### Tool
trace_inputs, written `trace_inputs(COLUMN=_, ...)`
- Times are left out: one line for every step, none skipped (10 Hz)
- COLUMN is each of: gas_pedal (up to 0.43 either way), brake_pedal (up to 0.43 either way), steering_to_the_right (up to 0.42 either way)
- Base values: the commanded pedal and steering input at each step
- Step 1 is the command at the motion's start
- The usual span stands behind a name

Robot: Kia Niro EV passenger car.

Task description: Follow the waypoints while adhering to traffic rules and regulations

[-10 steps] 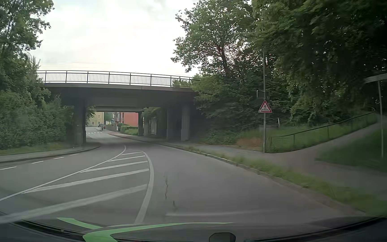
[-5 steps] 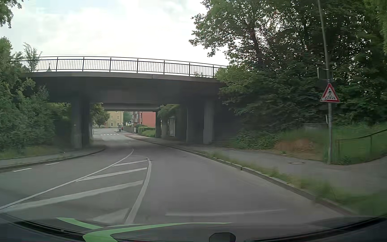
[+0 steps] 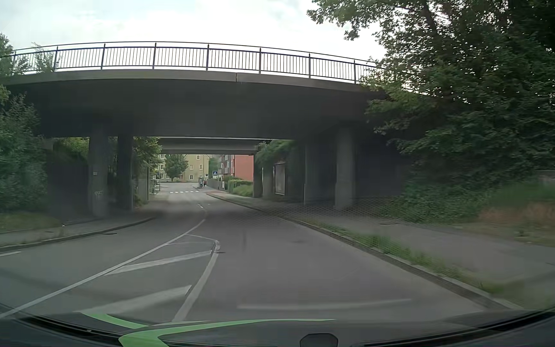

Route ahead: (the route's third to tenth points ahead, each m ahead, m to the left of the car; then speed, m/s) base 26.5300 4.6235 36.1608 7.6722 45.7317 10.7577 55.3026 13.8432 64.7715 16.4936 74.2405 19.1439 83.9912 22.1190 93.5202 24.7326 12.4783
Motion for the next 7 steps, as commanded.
trace_inputs(gas_pedal=0.028, brake_pedal=0.000, steering_to_the_right=-0.064)
trace_inputs(gas_pedal=0.028, brake_pedal=0.000, steering_to_the_right=-0.062)
trace_inputs(gas_pedal=0.028, brake_pedal=0.000, steering_to_the_right=-0.060)
trace_inputs(gas_pedal=0.028, brake_pedal=0.000, steering_to_the_right=-0.059)
trace_inputs(gas_pedal=0.028, brake_pedal=0.000, steering_to_the_right=-0.057)
trace_inputs(gas_pedal=0.028, brake_pedal=0.000, steering_to_the_right=-0.057)
trace_inputs(gas_pedal=0.028, brake_pedal=0.000, steering_to_the_right=-0.057)
